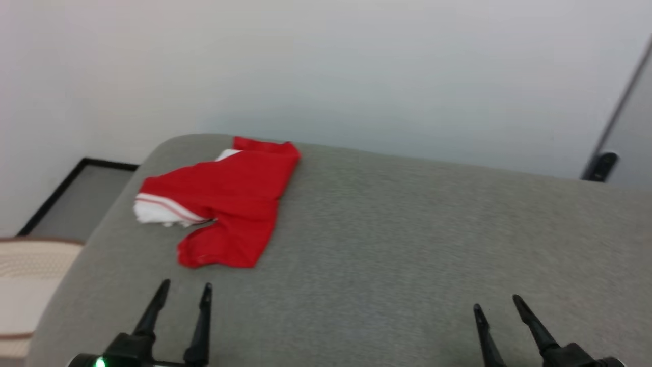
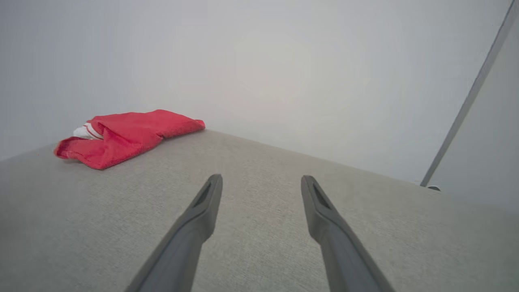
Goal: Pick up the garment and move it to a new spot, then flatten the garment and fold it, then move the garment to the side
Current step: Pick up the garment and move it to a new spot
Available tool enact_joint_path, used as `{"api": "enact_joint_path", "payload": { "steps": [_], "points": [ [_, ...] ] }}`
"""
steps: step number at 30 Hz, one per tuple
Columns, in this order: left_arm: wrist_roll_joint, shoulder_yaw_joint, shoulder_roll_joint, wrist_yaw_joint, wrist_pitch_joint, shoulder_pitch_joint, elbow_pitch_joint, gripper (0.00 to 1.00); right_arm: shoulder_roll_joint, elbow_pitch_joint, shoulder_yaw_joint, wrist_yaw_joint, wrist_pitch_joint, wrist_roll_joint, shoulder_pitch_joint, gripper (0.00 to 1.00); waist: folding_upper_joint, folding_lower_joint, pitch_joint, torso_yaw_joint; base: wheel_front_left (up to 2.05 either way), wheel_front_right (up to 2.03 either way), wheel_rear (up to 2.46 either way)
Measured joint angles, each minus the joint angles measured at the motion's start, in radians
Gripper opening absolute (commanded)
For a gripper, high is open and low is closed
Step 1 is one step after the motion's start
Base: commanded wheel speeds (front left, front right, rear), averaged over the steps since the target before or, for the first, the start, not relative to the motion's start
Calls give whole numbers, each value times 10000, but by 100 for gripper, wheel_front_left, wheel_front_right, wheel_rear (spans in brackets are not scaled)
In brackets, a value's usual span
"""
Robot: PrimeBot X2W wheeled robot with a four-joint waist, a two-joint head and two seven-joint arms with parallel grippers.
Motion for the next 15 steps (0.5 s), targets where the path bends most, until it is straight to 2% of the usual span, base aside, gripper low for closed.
{"api": "enact_joint_path", "payload": {
  "steps": [9, 15],
  "points": [
    [23, 606, -82, 81, 0, 5, 217, 100, 6, 209, 679, 2, -2, 307, -262, 100, 0, 0, -131, 1482, 0, 0, 0],
    [-403, 508, -263, 61, 2, -111, 740, 100, 8, 284, 663, 2, -2, 215, -288, 100, 0, 0, -159, 2122, 0, 0, 0]
  ]
}}
